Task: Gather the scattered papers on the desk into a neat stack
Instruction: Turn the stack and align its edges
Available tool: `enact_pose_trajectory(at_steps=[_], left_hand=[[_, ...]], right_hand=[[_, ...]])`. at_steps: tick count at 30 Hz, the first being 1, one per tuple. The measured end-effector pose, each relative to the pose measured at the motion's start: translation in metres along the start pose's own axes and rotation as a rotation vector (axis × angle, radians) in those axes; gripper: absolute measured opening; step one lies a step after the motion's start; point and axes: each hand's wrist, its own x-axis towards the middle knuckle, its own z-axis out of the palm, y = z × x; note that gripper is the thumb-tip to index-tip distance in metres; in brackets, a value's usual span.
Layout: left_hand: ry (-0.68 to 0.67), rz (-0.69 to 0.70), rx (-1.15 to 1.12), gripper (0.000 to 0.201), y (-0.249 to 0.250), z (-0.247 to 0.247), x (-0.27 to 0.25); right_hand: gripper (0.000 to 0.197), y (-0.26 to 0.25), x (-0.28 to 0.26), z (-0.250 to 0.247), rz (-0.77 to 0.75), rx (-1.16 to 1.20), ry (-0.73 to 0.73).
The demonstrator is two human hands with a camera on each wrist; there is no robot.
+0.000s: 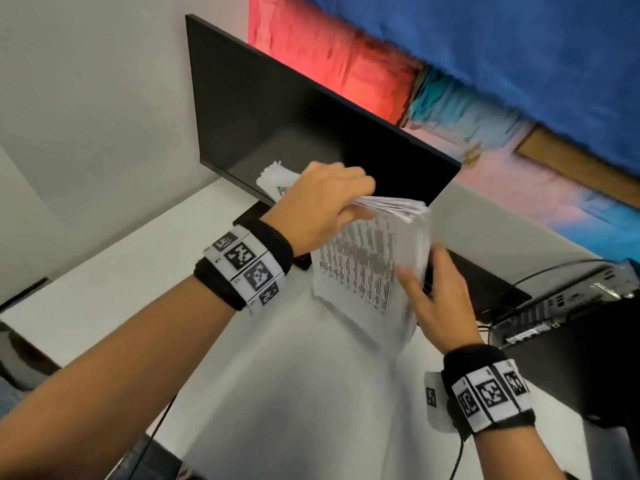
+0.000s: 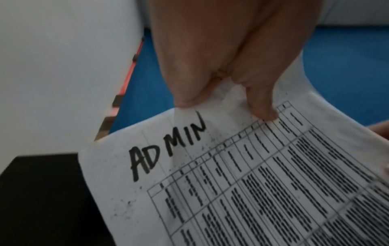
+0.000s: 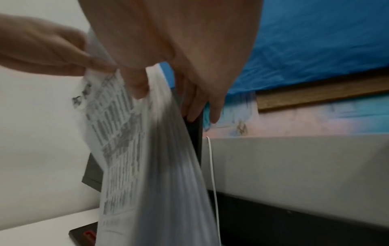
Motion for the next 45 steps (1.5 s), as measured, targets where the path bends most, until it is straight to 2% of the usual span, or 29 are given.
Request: enact_pose_trajectory(at_steps=[2, 5, 7, 8, 9, 10, 11, 12, 13, 14, 15, 17, 18, 21, 26, 28, 31, 33, 36, 41, 42, 44, 45], left_hand=[[0.026, 0.047, 0.027, 0.025, 0.015, -0.008, 0.012], [0.133, 0.007, -0.015, 0.027, 0.027, -0.010, 0.016], [0.280, -0.128, -0.046, 0.055, 0.028, -0.010, 0.006], [0.400, -0.206, -0.092, 0.069, 0.026, -0.011, -0.003], [0.526, -0.303, -0.152, 0.073, 0.023, -0.012, -0.014], [0.619, -0.439, -0.228, 0.069, 0.019, -0.011, -0.028], [0.656, -0.618, -0.319, 0.061, 0.014, -0.008, -0.045], [0.631, -0.812, -0.431, 0.052, 0.008, -0.004, -0.062], [0.543, -0.993, -0.562, 0.046, 0.004, -0.002, -0.076], [0.402, -1.110, -0.652, 0.045, -0.003, 0.004, -0.092], [0.243, -1.145, -0.700, 0.047, -0.005, 0.006, -0.105], [0.034, -1.112, -0.761, 0.046, -0.008, 0.010, -0.125], [0.008, -1.094, -0.785, 0.042, -0.011, 0.010, -0.133], [0.051, -1.068, -0.772, 0.038, -0.033, 0.011, -0.155], [0.078, -1.147, -0.563, 0.024, -0.096, 0.000, -0.192], [0.066, -1.155, -0.483, 0.019, -0.125, -0.010, -0.207], [-0.052, -1.211, -0.283, 0.017, -0.179, -0.023, -0.241], [-0.169, -1.260, -0.138, 0.020, -0.216, -0.027, -0.264], [-0.315, -1.296, 0.059, 0.026, -0.253, -0.028, -0.285], [-0.341, -1.229, 0.207, 0.026, -0.278, -0.022, -0.278], [-0.356, -1.215, 0.226, 0.027, -0.280, -0.020, -0.275], [-0.368, -1.197, 0.252, 0.027, -0.282, -0.017, -0.265], [-0.350, -1.195, 0.268, 0.026, -0.280, -0.017, -0.259]], right_hand=[[0.039, -0.006, -0.003, 0.001, -0.031, 0.095, 0.026], [0.026, -0.012, -0.008, 0.006, -0.031, 0.274, 0.142], [0.023, -0.012, -0.011, 0.012, 0.020, 0.405, 0.171], [0.023, -0.012, -0.012, 0.015, 0.071, 0.489, 0.173], [0.025, -0.010, -0.013, 0.019, 0.126, 0.570, 0.174], [0.027, -0.009, -0.014, 0.022, 0.178, 0.641, 0.177], [0.031, -0.010, -0.015, 0.025, 0.222, 0.701, 0.176], [0.034, -0.012, -0.015, 0.028, 0.262, 0.752, 0.171], [0.035, -0.014, -0.015, 0.032, 0.296, 0.796, 0.160], [0.036, -0.016, -0.014, 0.038, 0.325, 0.825, 0.145], [0.037, -0.019, -0.013, 0.044, 0.347, 0.837, 0.124], [0.037, -0.025, -0.011, 0.060, 0.386, 0.842, 0.088], [0.037, -0.029, -0.009, 0.070, 0.408, 0.843, 0.082], [0.039, -0.041, -0.003, 0.103, 0.470, 0.820, 0.092], [0.042, -0.064, 0.017, 0.173, 0.580, 0.771, 0.028], [0.038, -0.072, 0.023, 0.200, 0.625, 0.708, -0.087], [0.036, -0.072, 0.024, 0.227, 0.707, 0.599, -0.316], [0.039, -0.063, 0.018, 0.232, 0.758, 0.516, -0.407], [0.038, -0.045, 0.006, 0.226, 0.855, 0.430, -0.441], [0.031, -0.038, -0.013, 0.194, 0.929, 0.367, -0.388], [0.038, -0.045, -0.013, 0.180, 0.923, 0.351, -0.390], [0.088, -0.053, -0.007, 0.142, 0.879, 0.370, -0.399], [0.106, -0.059, -0.002, 0.121, 0.857, 0.409, -0.362]])
